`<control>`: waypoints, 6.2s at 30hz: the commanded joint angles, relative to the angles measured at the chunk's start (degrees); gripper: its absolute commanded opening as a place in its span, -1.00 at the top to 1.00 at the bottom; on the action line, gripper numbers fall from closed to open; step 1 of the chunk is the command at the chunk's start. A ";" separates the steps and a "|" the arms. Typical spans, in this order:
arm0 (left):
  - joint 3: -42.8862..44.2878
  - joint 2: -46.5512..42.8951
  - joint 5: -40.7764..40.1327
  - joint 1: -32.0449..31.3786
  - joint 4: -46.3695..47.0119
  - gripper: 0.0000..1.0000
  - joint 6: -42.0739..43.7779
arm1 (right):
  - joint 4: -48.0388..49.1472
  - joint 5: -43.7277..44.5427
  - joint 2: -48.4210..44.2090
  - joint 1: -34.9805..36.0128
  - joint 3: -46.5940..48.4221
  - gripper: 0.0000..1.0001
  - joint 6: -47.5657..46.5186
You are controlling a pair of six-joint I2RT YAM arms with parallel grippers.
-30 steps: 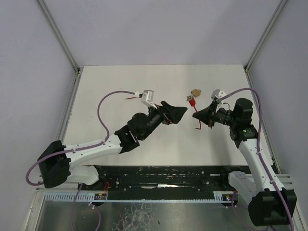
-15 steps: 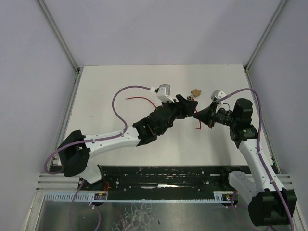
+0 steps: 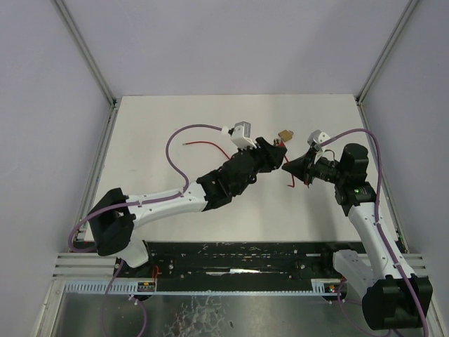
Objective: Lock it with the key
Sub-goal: Lock the lock.
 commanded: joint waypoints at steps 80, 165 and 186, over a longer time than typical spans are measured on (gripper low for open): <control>-0.70 -1.92 18.98 6.40 12.97 0.99 10.32 | -3.81 -6.94 -4.22 1.34 2.01 0.10 -9.33; -19.99 -5.55 54.46 3.28 66.25 0.99 60.03 | 42.02 11.62 -5.82 -7.95 -18.29 -0.99 79.76; -20.15 -1.14 51.84 1.18 69.91 0.99 58.76 | 49.94 13.73 -7.06 -10.32 -19.67 -0.84 83.03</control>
